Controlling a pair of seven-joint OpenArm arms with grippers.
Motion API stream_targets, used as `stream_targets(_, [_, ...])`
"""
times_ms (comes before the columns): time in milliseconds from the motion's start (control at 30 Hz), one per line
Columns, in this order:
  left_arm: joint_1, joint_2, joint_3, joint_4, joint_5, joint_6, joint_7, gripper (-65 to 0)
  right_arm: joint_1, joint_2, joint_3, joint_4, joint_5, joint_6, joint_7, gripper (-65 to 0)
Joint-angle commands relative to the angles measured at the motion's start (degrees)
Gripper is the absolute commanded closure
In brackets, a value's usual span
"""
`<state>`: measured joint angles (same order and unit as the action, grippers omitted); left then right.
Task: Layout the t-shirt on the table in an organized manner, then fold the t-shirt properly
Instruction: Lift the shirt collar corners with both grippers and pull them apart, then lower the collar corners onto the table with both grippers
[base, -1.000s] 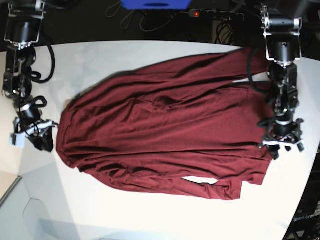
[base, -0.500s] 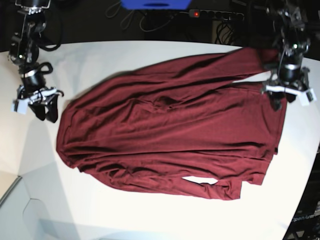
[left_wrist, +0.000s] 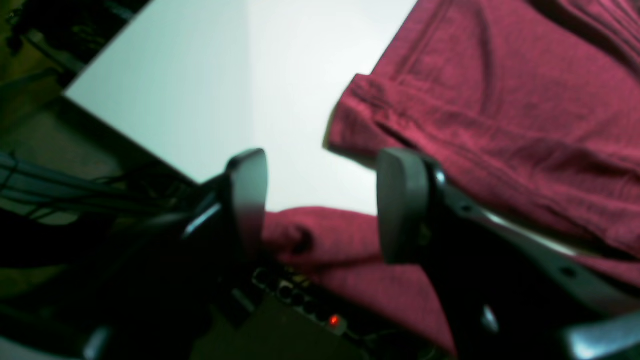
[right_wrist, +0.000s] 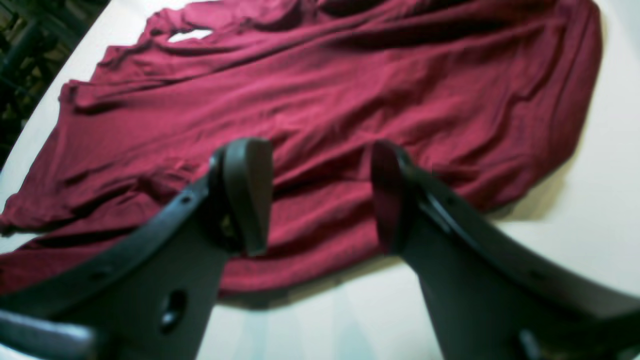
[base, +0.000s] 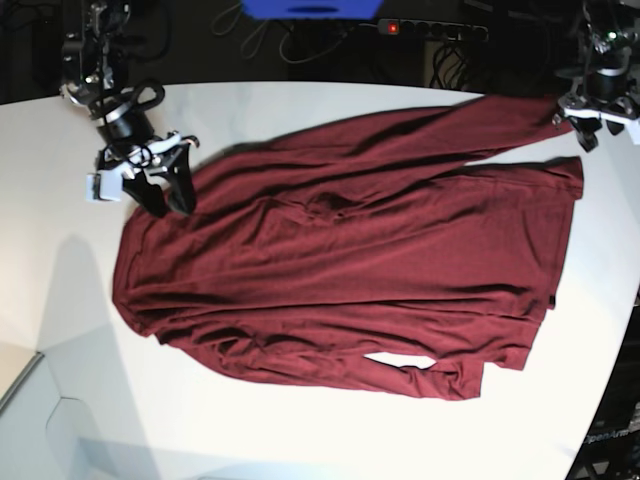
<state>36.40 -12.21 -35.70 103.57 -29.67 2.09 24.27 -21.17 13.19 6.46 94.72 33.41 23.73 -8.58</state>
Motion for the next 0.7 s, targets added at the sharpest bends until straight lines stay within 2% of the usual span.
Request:
stream_targets(0, [1.18,-0.58,-0.47,0.65,-0.09,-0.02,-1.11,-34.2,0.03,0.57,0.27,1.06,0.83,0.32,1.85,-31.5])
stream_targets(667, [-1.72,-0.41,0.93,-6.56,0.53,-0.02,-0.84,-34.2,-2.35,0.57,0.53,1.15,0.83,0.32,1.94,-31.2])
